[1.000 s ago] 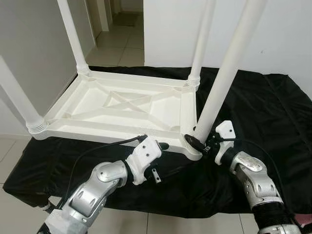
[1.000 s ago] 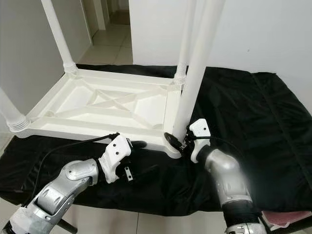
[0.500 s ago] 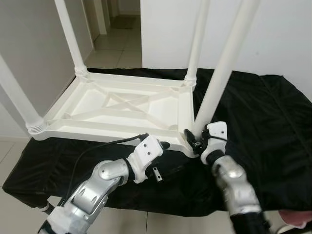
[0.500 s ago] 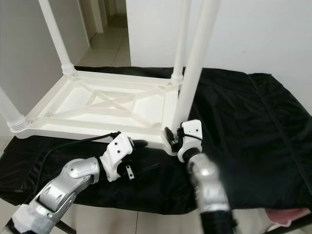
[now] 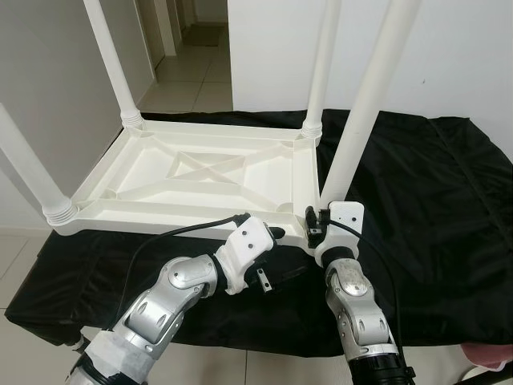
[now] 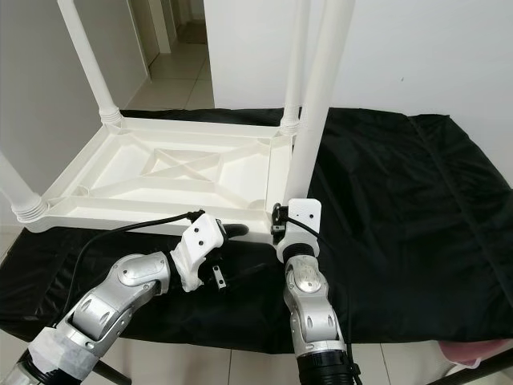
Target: Building children table
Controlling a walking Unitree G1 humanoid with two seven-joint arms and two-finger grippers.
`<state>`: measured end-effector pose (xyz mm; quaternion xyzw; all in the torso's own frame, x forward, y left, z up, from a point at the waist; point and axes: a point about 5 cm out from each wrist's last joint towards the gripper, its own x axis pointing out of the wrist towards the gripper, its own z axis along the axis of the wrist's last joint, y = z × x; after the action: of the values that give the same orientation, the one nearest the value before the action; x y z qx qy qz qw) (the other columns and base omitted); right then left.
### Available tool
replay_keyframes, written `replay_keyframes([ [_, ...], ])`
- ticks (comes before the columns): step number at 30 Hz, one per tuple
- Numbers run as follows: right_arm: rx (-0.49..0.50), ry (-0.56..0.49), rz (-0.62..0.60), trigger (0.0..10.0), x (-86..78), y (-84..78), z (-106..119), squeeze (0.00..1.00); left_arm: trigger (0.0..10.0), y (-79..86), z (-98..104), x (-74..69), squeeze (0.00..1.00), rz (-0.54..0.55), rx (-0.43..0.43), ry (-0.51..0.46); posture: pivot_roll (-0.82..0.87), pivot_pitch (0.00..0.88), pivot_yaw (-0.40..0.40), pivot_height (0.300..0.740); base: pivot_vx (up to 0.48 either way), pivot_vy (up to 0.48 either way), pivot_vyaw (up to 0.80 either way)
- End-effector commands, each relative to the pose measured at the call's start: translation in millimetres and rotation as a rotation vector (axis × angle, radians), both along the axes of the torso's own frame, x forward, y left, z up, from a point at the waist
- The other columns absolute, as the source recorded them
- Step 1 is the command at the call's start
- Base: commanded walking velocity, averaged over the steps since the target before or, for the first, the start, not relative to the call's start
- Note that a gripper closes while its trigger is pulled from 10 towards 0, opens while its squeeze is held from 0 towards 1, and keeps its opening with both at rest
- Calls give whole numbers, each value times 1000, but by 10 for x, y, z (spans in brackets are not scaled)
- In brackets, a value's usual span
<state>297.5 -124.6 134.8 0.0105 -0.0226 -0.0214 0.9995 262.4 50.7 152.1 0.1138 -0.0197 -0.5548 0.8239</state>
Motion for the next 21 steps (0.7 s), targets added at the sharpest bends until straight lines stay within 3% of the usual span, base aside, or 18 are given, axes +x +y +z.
replay_keyframes([
  [1, 15, 52, -23, 10000, -10, -123, -119, 0, 10000, 7, -17, -43, 0, -89, 23, 10, -84, 17, 81, 740, 0, 0, 0],
  [2, 15, 52, -23, 10000, -10, -123, -119, 0, 10000, 7, -17, -43, 0, -89, 23, 10, -84, 17, 81, 740, 0, 0, 0],
  [3, 15, 41, -6, 10000, -10, -156, -114, 1000, 10000, 24, -16, -46, 0, -84, 24, 10, -76, 19, 73, 740, 0, 0, 0],
  [9, 5, 15, 39, 10000, -8, -191, -81, 1000, 10000, 55, -15, -38, 0, -68, 26, 10, -72, 24, 70, 740, 0, 0, 0],
  [12, -14, -2, 101, 10000, 7, -286, -52, 1000, 10000, 50, -16, -43, 0, -62, 23, 11, -69, 34, 57, 740, 0, 0, 0],
  [13, -32, -8, 189, 10000, 9, -350, -54, 0, 10000, 48, -25, -53, 0, -59, 20, 15, -74, 42, 57, 740, 0, 0, 0],
  [21, -90, -4, 442, 10000, 103, -498, -52, 0, 10000, 34, -35, -69, 0, -57, 13, 21, -72, 43, 58, 740, 0, 0, 0],
])
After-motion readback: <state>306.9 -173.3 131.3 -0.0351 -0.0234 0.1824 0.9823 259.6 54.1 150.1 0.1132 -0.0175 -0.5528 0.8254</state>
